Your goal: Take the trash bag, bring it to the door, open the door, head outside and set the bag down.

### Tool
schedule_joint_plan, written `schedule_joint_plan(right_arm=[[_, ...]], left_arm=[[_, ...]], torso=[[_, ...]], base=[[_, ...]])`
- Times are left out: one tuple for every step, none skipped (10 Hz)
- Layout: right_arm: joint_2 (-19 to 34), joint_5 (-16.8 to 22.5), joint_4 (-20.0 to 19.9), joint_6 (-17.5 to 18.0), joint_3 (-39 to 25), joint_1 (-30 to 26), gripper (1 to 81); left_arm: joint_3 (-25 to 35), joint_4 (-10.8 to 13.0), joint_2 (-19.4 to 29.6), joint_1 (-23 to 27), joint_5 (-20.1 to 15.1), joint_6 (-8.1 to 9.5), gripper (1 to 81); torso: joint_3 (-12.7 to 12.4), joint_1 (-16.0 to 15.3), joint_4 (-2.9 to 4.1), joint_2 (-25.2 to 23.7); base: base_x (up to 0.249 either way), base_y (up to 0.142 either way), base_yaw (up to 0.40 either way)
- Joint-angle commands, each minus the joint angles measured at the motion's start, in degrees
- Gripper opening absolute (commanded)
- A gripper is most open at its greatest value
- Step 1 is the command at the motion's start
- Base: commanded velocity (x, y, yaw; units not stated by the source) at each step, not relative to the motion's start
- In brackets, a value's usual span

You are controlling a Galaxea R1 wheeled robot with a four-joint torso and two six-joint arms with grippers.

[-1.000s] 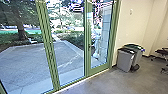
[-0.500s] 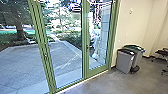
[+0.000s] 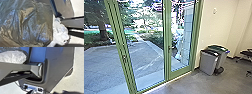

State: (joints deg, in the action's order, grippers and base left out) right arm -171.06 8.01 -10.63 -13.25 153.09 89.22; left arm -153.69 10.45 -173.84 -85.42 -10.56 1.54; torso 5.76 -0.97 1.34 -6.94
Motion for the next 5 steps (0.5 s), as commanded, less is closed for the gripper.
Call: schedule_joint_plan(right_arm=[[-0.1,3.9,0.2,-0.2,0.4,-2.2,81.1],[-0.1,3.9,0.2,-0.2,0.4,-2.2,81.1],[-0.1,3.9,0.3,-0.2,0.4,-2.2,81.1],[-0.2,3.9,0.3,-0.2,0.4,-2.2,81.1],[-0.3,3.9,0.3,-0.2,0.4,-2.2,81.1]], left_arm=[[0.3,0.5,-0.1,3.1,-3.6,-0.22,1.0],[0.3,0.5,-0.1,3.1,-3.6,-0.22,1.0],[0.3,0.5,-0.1,3.1,-3.6,-0.22,1.0],[0.3,0.5,-0.1,3.1,-3.6,-0.31,1.0],[0.3,0.5,-0.1,3.1,-3.6,-0.22,1.0]], torso=[[0.0,0.0,0.0,0.0],[0.0,0.0,0.0,0.0],[0.0,0.0,0.0,0.0],[0.0,0.0,0.0,0.0],[0.0,0.0,0.0,0.0]], base=[[0.155,-0.098,0.0],[0.155,-0.095,0.0],[0.155,-0.092,0.0],[0.155,-0.089,0.0],[0.155,-0.085,0.0]])
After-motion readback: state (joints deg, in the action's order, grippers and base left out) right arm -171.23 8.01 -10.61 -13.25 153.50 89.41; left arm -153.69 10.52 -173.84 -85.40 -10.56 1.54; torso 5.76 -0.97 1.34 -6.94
